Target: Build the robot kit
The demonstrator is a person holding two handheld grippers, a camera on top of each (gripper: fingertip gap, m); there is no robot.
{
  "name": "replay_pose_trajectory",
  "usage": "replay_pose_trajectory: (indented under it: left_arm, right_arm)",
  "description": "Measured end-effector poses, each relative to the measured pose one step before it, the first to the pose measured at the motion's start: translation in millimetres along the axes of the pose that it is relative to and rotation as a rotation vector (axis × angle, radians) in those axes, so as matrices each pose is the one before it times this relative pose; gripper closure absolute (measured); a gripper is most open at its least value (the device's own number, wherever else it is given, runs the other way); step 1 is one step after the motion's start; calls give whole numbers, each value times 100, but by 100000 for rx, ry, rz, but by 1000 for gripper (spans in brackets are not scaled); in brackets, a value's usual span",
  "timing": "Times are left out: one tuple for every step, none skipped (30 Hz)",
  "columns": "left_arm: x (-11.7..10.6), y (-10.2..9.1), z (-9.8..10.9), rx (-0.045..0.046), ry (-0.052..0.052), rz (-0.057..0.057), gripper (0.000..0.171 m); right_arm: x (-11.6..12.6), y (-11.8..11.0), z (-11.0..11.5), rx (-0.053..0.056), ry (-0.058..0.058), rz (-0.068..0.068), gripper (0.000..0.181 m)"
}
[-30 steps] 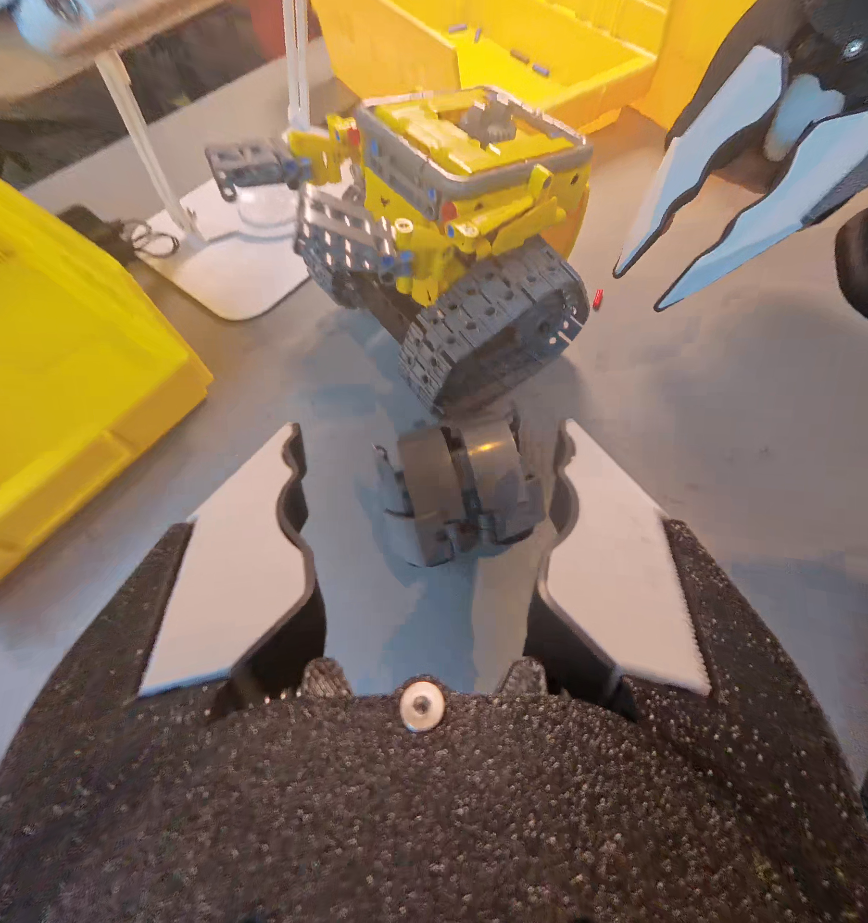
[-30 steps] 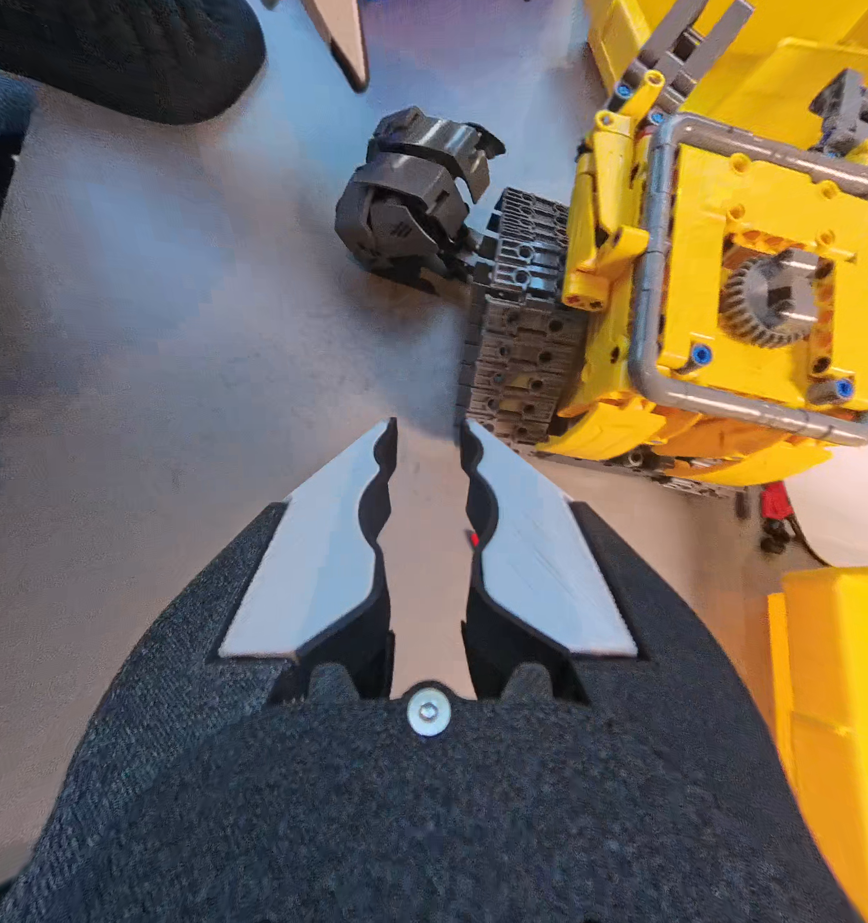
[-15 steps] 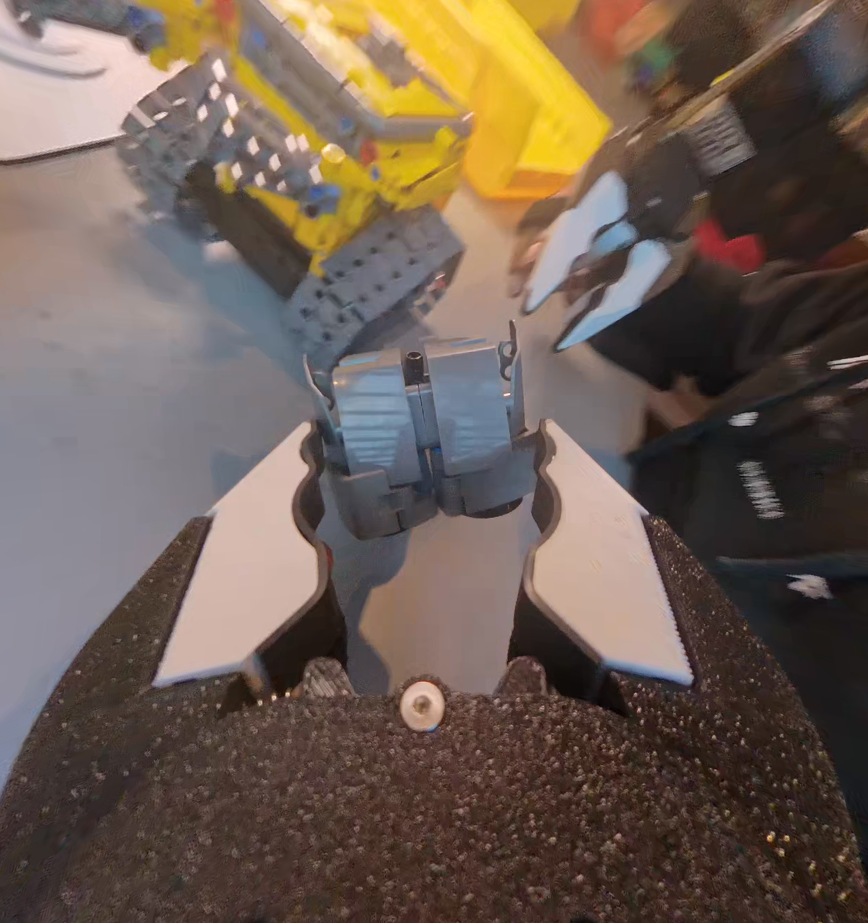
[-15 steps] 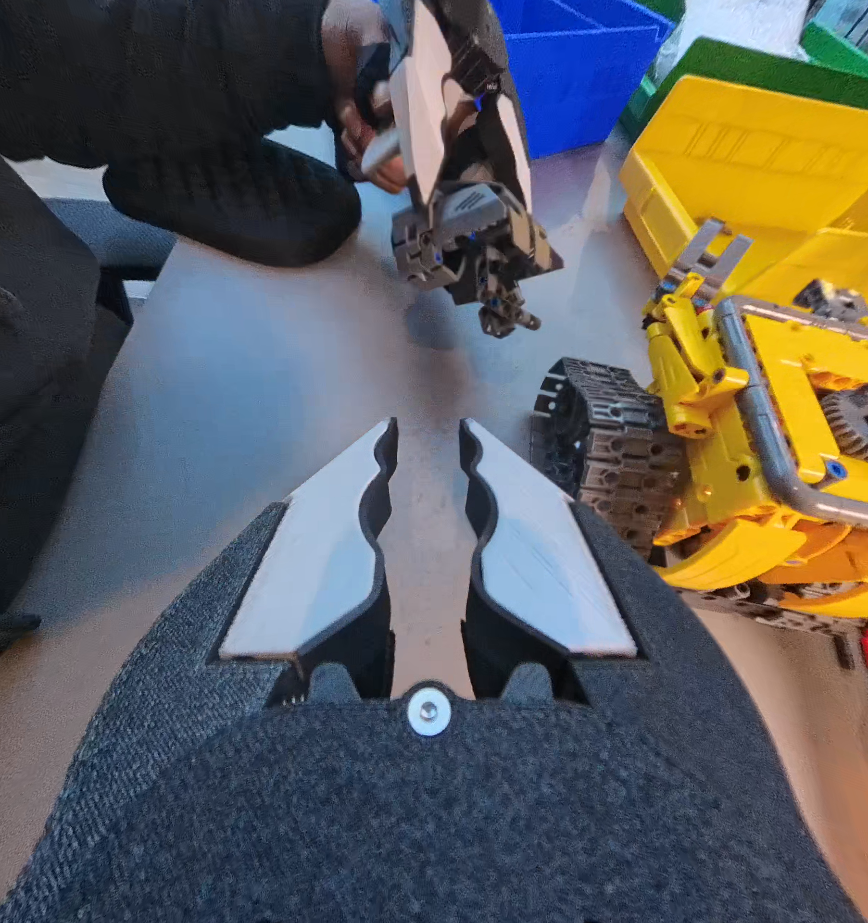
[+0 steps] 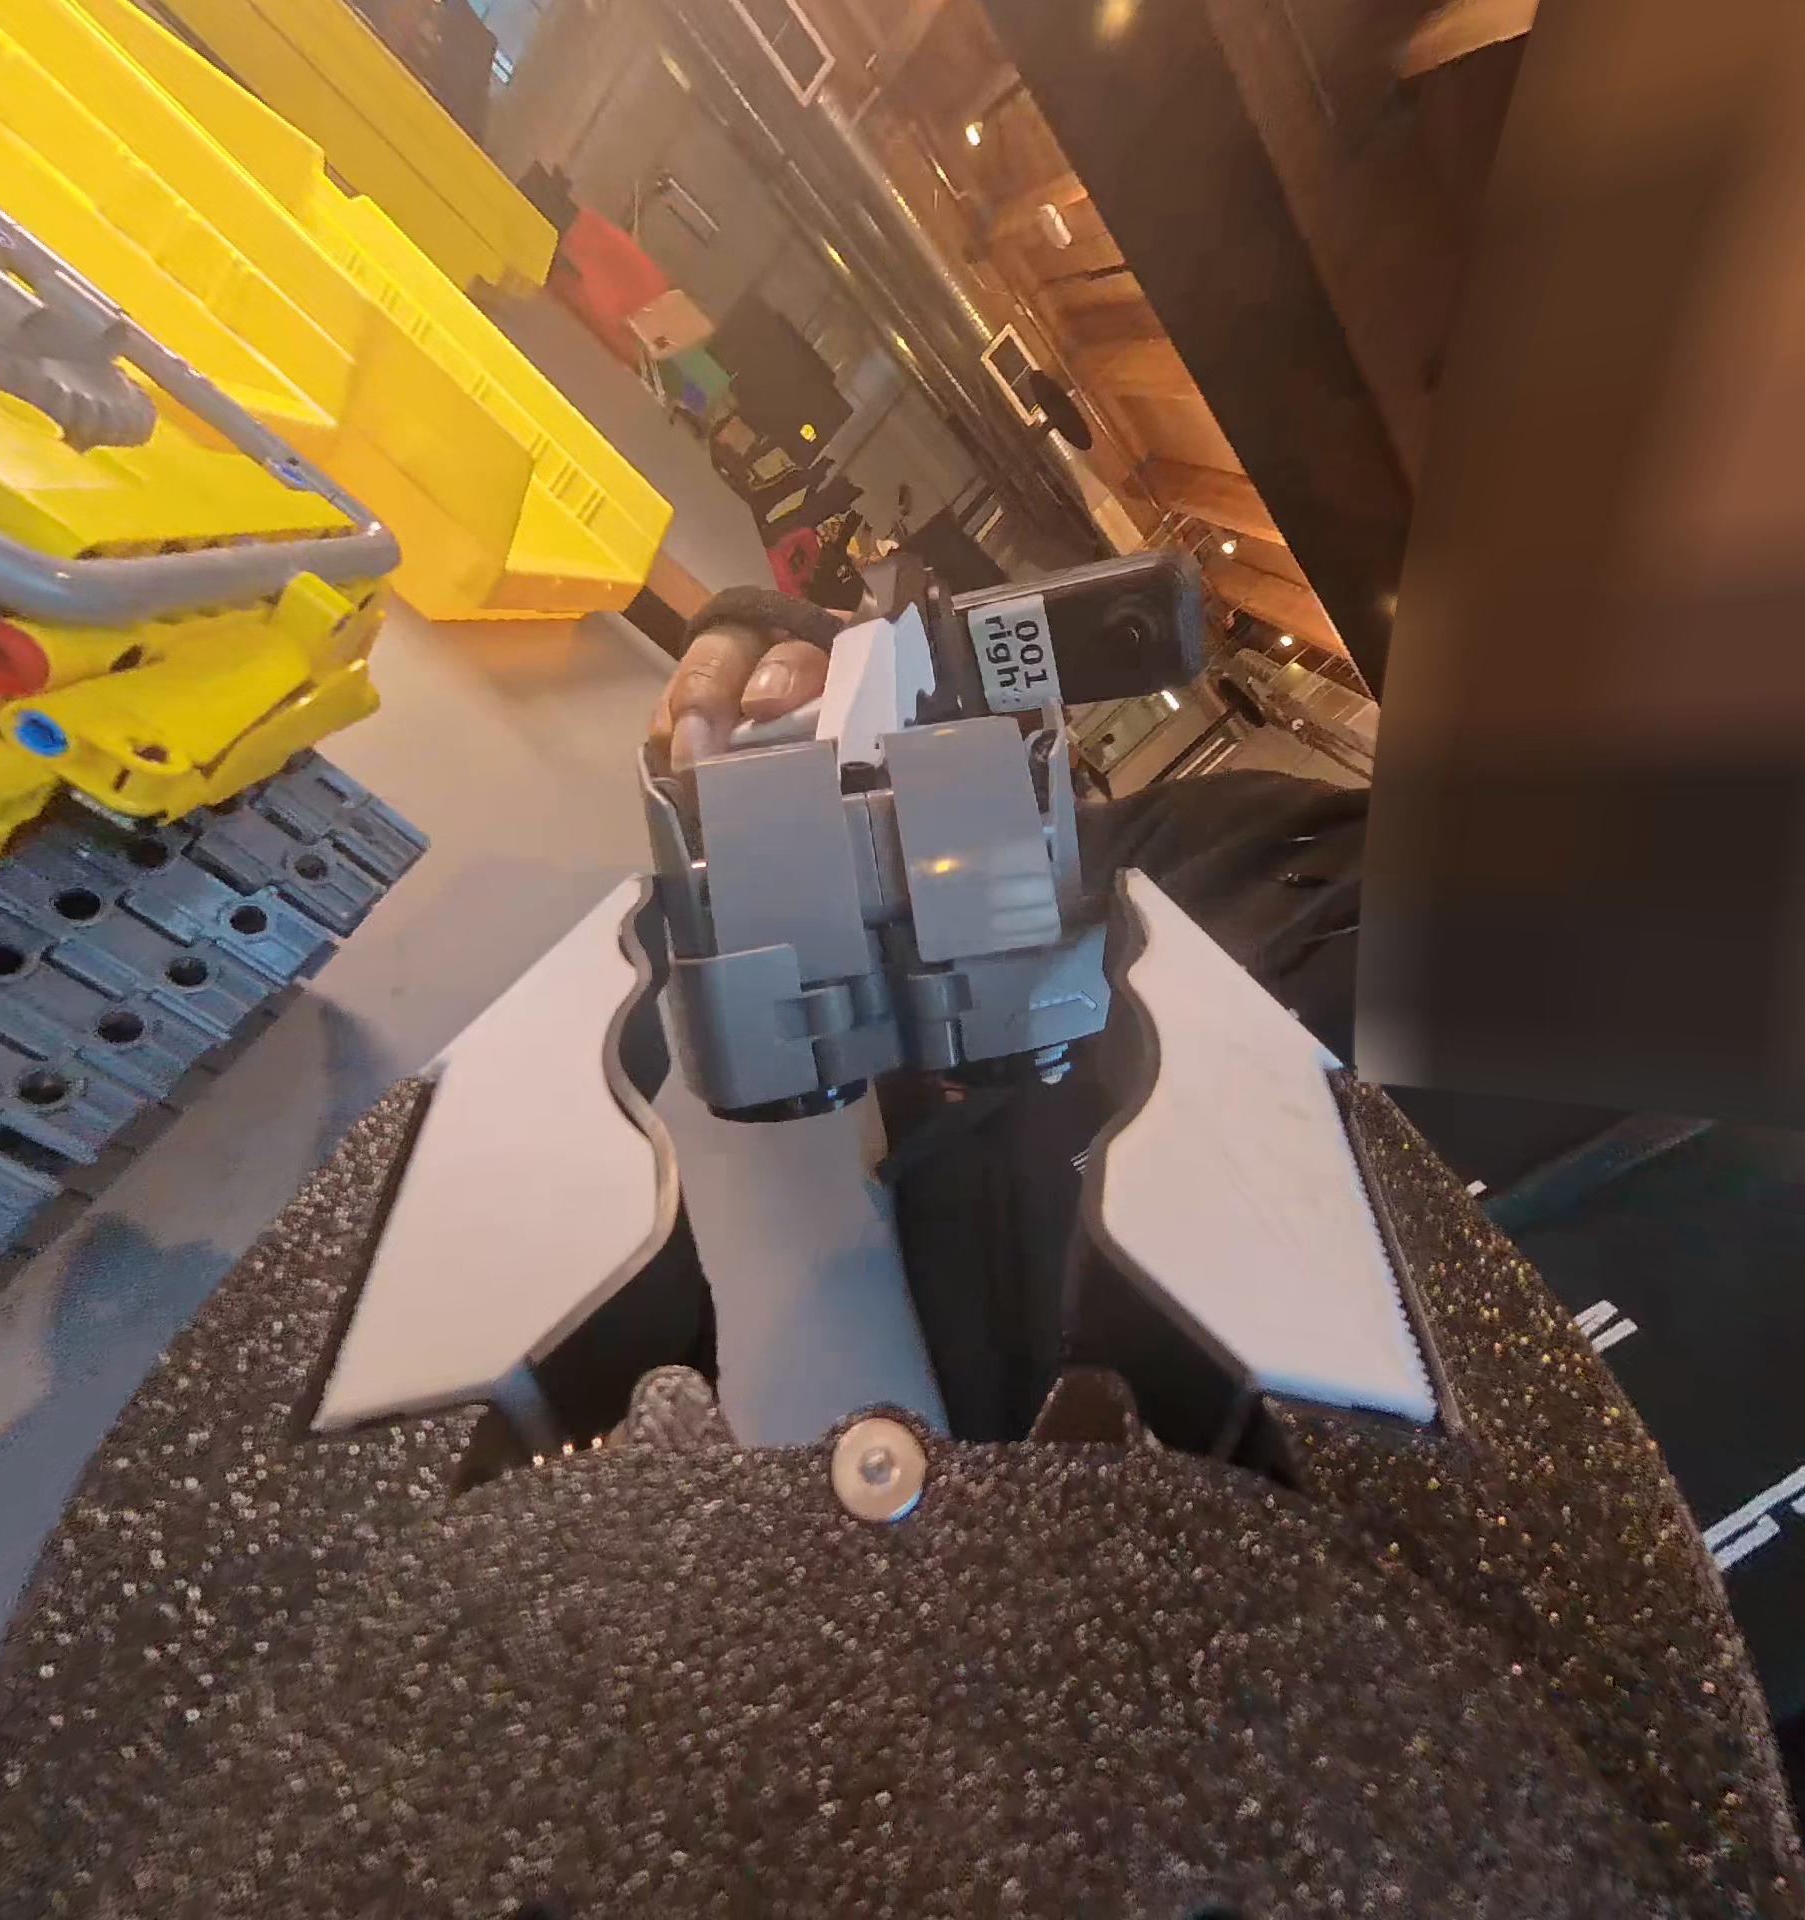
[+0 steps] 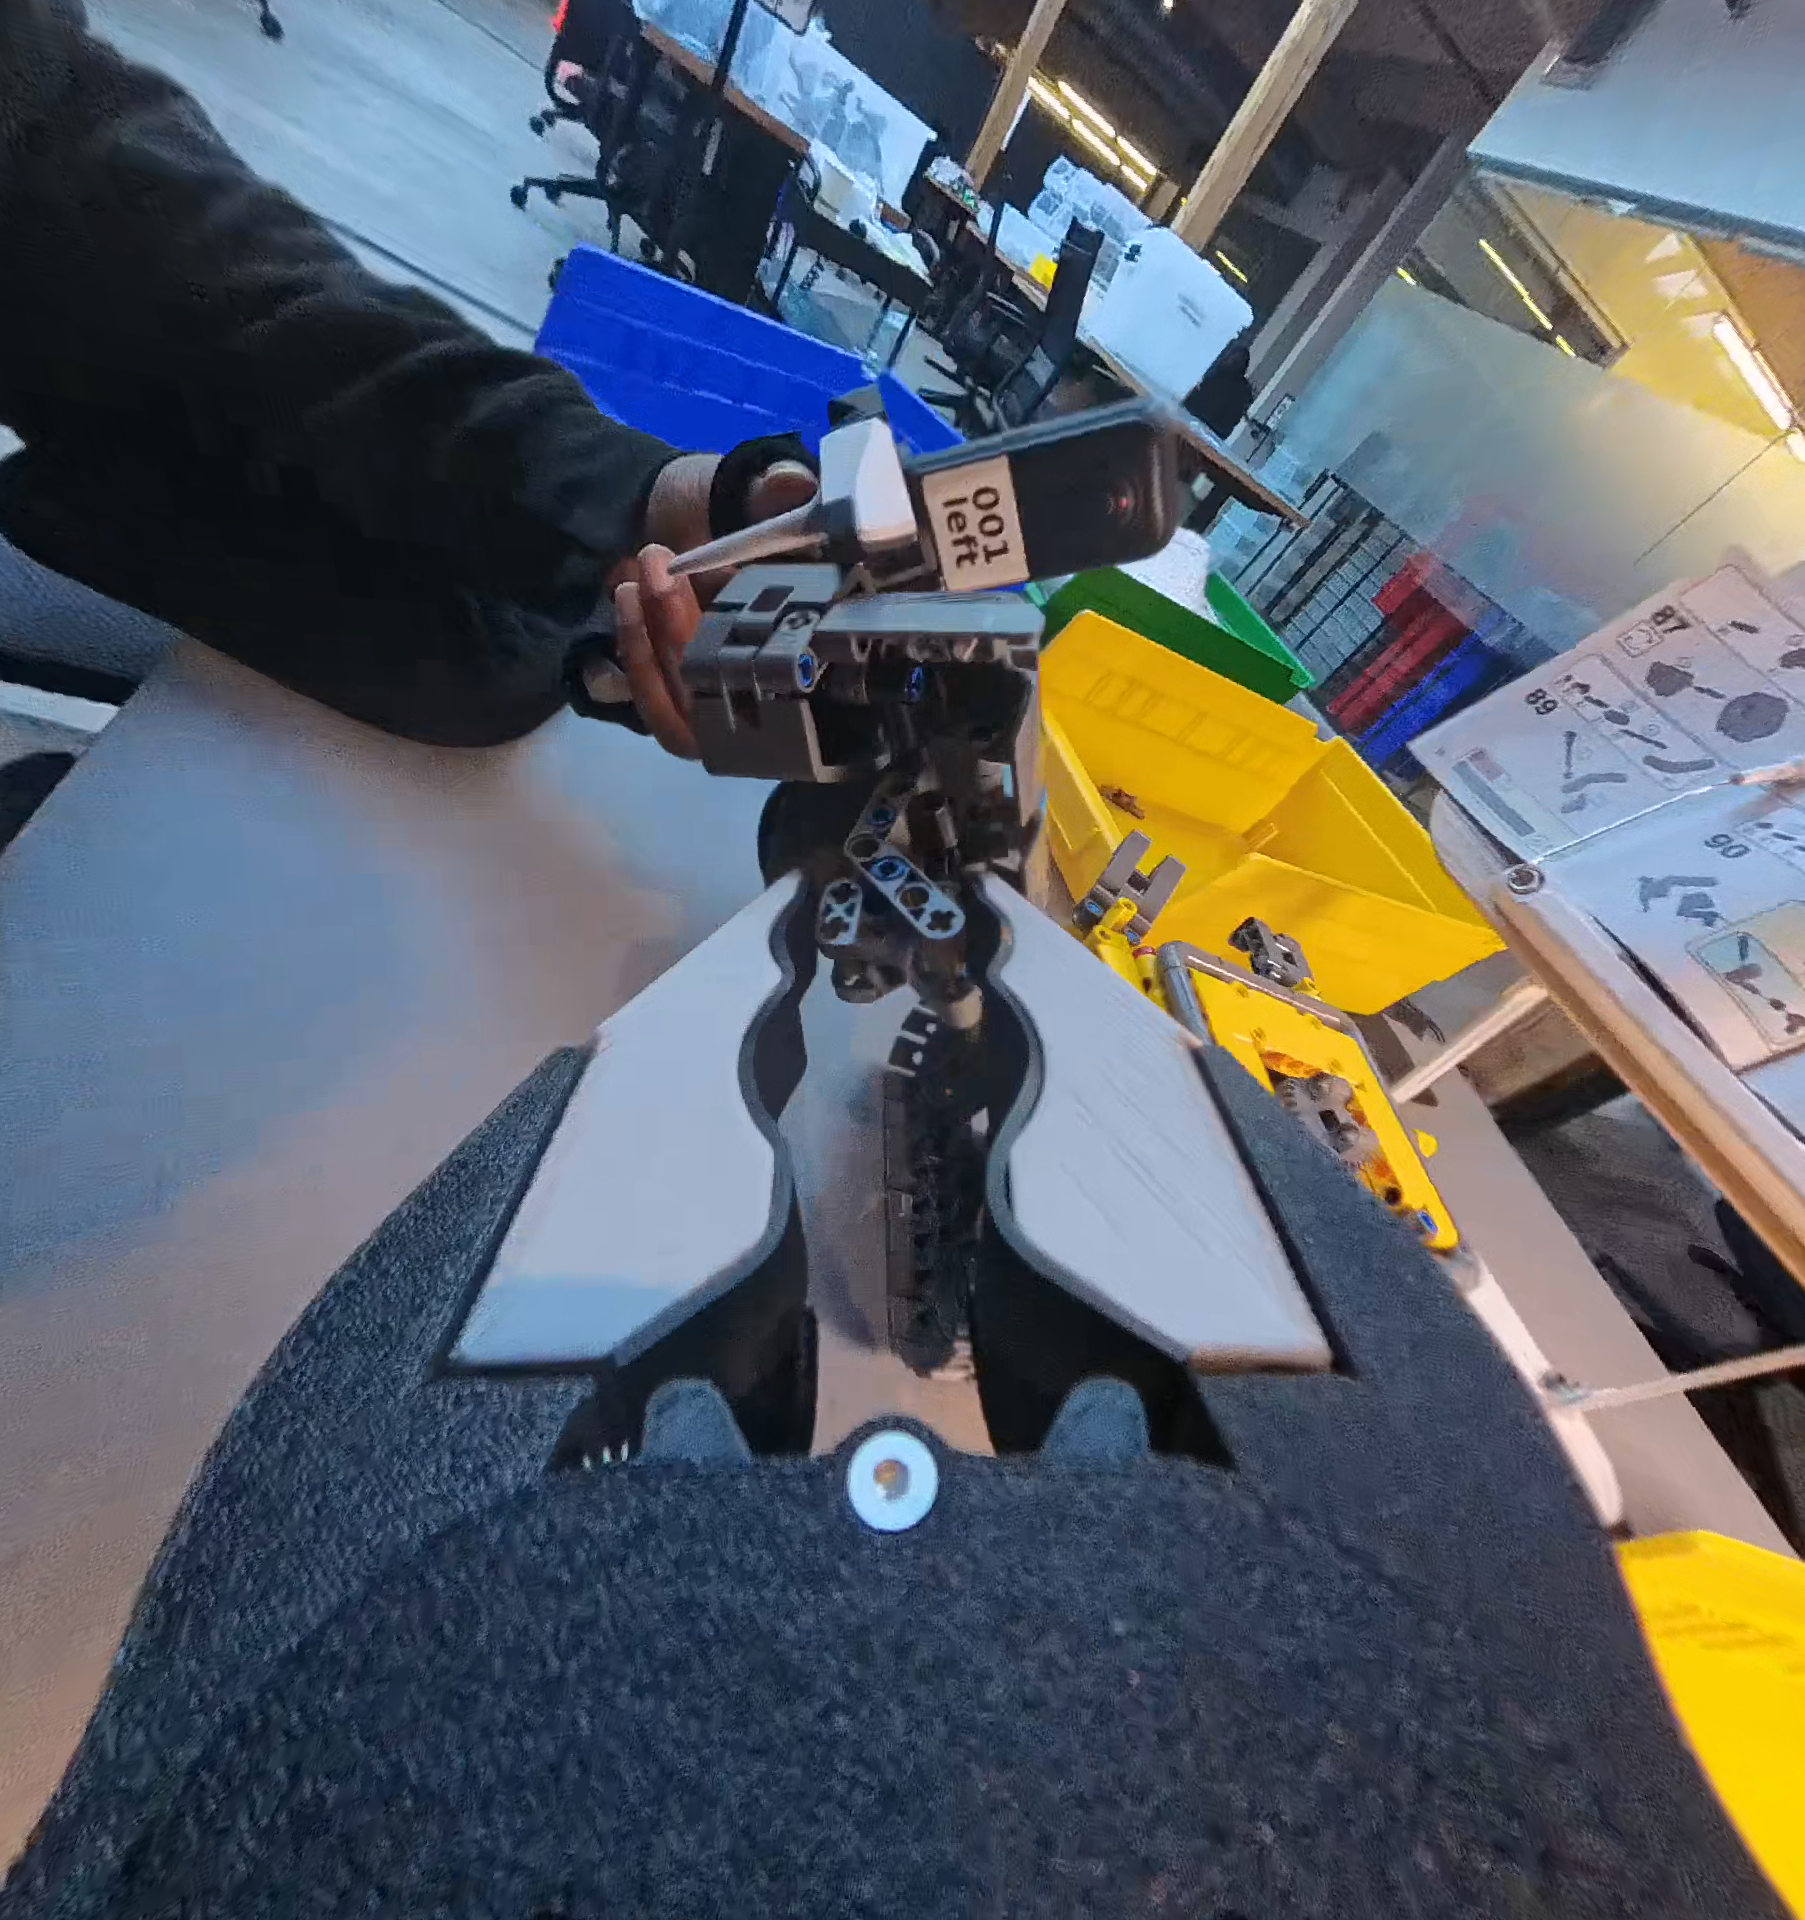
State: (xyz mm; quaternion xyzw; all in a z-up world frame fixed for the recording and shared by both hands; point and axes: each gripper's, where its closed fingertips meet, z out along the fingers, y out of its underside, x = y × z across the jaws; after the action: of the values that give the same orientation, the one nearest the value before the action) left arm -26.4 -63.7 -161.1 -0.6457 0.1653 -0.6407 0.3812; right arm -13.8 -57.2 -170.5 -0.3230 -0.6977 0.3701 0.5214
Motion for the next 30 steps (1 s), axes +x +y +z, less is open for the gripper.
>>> replay_pose_trajectory:
  left_arm:
    - [-54, -160, 188, 880, 238, 20, 87]
    - [-61, -186, 106, 1203, -800, 1856, 88]
    - [-29, -217, -60, 1317, -1442, 3595, 88]
    - [102, -221, -186, 1125, -1843, 5389, 88]
    - [224, -213, -223, 743, -2310, 6539, 86]
    - [313, -170, -194, 7, -2736, 7111, 79]
    - [186, -143, -134, -631, -4036, 7829, 77]
    - [-190, -52, -50, -1391, -6425, 8736, 78]
    - [-380, 153, 103, -2401, -7189, 9066, 79]
    - [-316, 308, 317, -2636, -6119, 8061, 79]
    - [-393, 285, 486, -1735, -6188, 6722, 81]
    - [-452, 149, 533, -426, -6620, 6065, 83]
    - [-331, 21, 480, 259, -6013, 6320, 87]
    - [-205, -125, 351, 661, -5545, 7788, 92]
    - [-40, -194, 198, 520, -4903, 9840, 99]
    - [-105, -192, 40, 32, -5392, 11409, 113]
    - [-359, -94, -79, -791, -6413, 11246, 121]
    - [-422, 96, -109, -1654, -5245, 7873, 124]
    - [-315, 41, -146, -572, -2895, 2415, 127]
    - [-442, -80, -230, 944, -2677, -913, 129]
    - [-763, 17, -259, 461, -3940, -971, 131]
    - [-870, 291, -221, -1644, -4347, 830, 132]
    - [-850, 414, -170, -2646, -4122, 1445, 132]
    - [-692, 281, -163, -1709, -3287, 753, 132]
    - [-507, 197, -135, -1038, -2659, 593, 132]
    - [-348, 228, -73, -1334, -2388, 1634, 133]
    - [-233, 197, 5, -1306, -2299, 2400, 133]
    - [-85, 77, 41, -761, -1704, 1865, 133]
    - [99, -65, 67, -167, -581, 1384, 133]
    - [142, -98, 87, -371, -520, 1603, 133]
  right_arm:
    - [383, -103, -320, 1716, 177, 3765, 153]
    - [269, 9, -214, 1160, -78, 3381, 153]
    - [197, 27, -159, 1407, 196, 2335, 153]
    - [205, 32, -120, 1430, 331, 2725, 154]
    - [230, -51, -112, 1895, -139, 4061, 154]
    - [308, 52, -83, 1062, -144, 4339, 154]
    - [416, 87, -56, 895, 535, 3760, 154]
    - [434, -124, -66, 2197, 721, 3886, 154]
    - [298, -256, -63, 2689, -122, 4153, 154]
    - [197, -321, 1, 2789, -416, 3816, 154]
    - [160, -286, 75, 2394, 119, 2787, 154]
    - [52, -235, 138, 1950, 429, 1114, 154]
    - [-139, -196, 202, 1722, 173, 182, 154]
    - [-263, -142, 247, 1463, 43, -483, 154]
    - [-302, -36, 258, 819, 201, -623, 154]
    - [-107, 1, 203, 652, 1365, -1264, 154]
    - [99, -44, 76, 699, 1884, -2376, 154]
    - [81, 29, 26, -396, 1000, -3209, 153]
    - [145, 315, 51, -2958, 1132, -4058, 153]
    - [41, 314, 95, -3064, 810, -3820, 153]
    - [277, 98, -33, -1964, 2535, -4230, 153]
    - [495, -104, -209, -1285, 3984, -5028, 151]
    - [463, -178, -285, -1593, 3456, -4726, 151]
    - [244, -218, -275, -1914, 2130, -4316, 151]
    - [7, -184, -203, -2133, 1104, -3953, 151]
    - [-100, -139, -75, -2109, 1121, -2922, 155]
    - [-78, -48, 54, -2338, 1976, -1525, 165]
    - [-60, 31, 177, -2374, 2857, 121, 176]
    - [-131, 24, 231, -1771, 2791, 1446, 181]
    - [-190, -51, 239, -1218, 2267, 1416, 181]
